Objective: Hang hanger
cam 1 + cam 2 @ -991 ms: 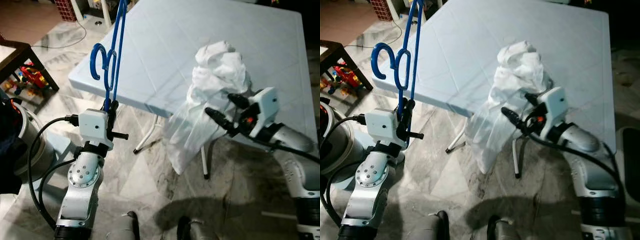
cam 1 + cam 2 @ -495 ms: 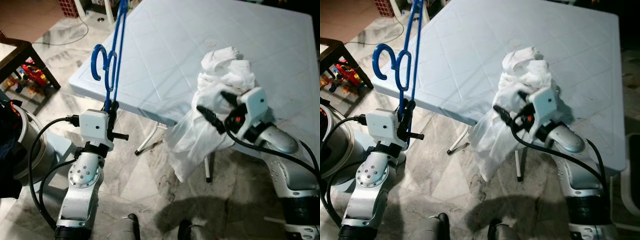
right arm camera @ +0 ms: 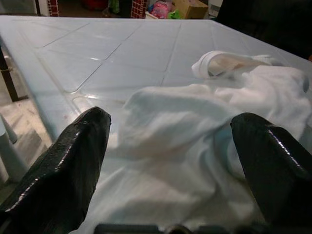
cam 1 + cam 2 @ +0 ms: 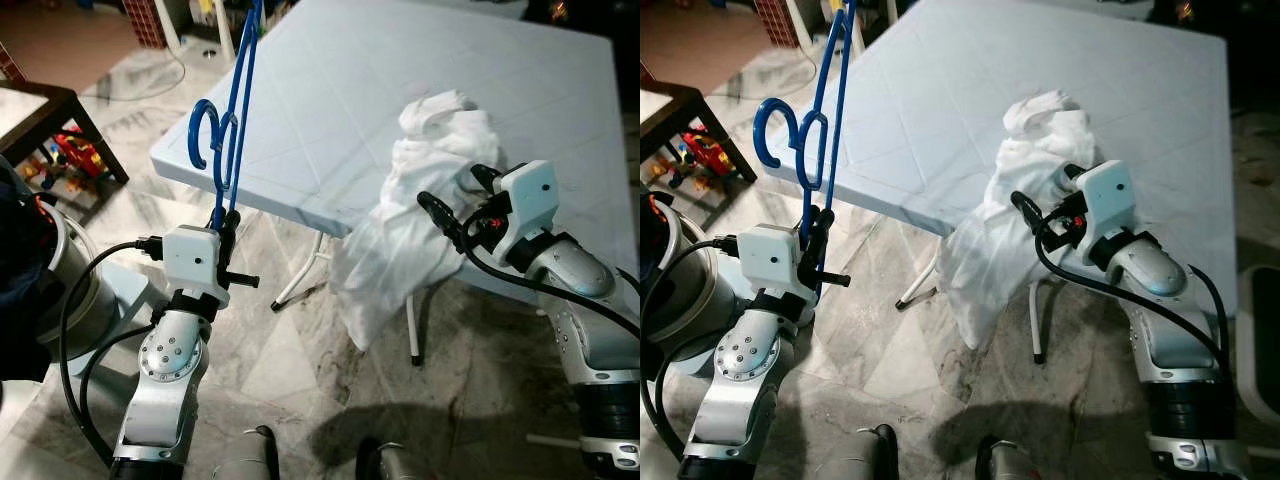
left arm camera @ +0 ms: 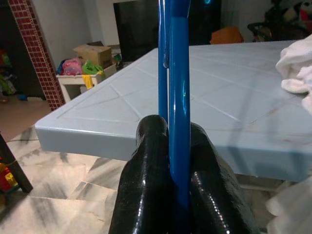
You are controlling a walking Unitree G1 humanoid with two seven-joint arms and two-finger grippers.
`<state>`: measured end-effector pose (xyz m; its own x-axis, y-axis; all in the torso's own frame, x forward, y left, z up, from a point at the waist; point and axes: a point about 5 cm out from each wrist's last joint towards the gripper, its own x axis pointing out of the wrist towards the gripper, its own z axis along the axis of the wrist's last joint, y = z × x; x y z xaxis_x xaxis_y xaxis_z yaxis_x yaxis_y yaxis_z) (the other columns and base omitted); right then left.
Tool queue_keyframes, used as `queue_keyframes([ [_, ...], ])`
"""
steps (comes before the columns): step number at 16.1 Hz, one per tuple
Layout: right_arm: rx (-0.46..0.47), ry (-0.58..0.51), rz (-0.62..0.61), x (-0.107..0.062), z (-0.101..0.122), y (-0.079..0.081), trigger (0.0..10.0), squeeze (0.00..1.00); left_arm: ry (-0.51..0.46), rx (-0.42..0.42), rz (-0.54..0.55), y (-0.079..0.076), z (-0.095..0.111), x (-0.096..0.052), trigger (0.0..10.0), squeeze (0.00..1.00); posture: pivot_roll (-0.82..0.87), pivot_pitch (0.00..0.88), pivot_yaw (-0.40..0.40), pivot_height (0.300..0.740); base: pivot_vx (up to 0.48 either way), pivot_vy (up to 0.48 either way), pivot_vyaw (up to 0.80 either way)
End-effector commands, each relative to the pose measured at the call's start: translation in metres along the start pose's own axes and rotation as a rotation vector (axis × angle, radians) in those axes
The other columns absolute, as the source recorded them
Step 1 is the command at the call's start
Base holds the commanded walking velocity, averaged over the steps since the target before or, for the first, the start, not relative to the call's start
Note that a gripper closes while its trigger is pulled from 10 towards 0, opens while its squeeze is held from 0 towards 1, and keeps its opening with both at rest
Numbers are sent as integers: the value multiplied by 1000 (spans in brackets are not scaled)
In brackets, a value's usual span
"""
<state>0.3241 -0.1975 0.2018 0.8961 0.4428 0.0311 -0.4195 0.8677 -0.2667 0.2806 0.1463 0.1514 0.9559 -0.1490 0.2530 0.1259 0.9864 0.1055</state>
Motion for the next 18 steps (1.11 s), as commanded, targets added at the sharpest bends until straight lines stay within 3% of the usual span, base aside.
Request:
queue_keyframes([
  [1,2,42,18,-2,-8,1,10000,0,3,7,-1,0,1,-2,10000,0,76,198,13,740,0,0,0],
  [3,33,74,70,0,-17,15,10000,0,7,6,2,-1,0,-3,10000,0,77,201,8,740,0,0,0],
  [6,54,113,62,5,-26,24,10000,0,10,5,3,-1,0,-4,10000,0,81,204,6,740,0,0,0],
  [8,132,211,-64,13,-46,25,10000,0,15,9,3,0,0,-7,10000,0,93,216,4,740,0,0,0],
  [10,137,269,-148,19,-60,31,10000,0,21,17,7,2,0,-11,10000,0,114,224,1,740,0,0,0],
  [13,87,245,-295,31,-63,38,10000,0,30,29,19,5,1,-17,10000,0,142,232,-3,740,0,0,0],
  [15,86,248,-314,41,-64,47,10000,0,35,35,33,8,1,-19,10000,0,155,232,-4,740,0,0,0],
  [16,132,246,-306,48,-67,54,2902,0,35,35,33,8,2,-19,10000,0,161,231,-3,740,0,0,0],
  [17,149,248,-316,51,-67,57,0,0,34,35,33,8,2,-18,10000,0,161,231,-2,740,0,0,0],
  [18,170,250,-312,55,-68,59,0,0,35,35,32,8,2,-18,10000,0,161,231,-2,740,0,0,0],
])
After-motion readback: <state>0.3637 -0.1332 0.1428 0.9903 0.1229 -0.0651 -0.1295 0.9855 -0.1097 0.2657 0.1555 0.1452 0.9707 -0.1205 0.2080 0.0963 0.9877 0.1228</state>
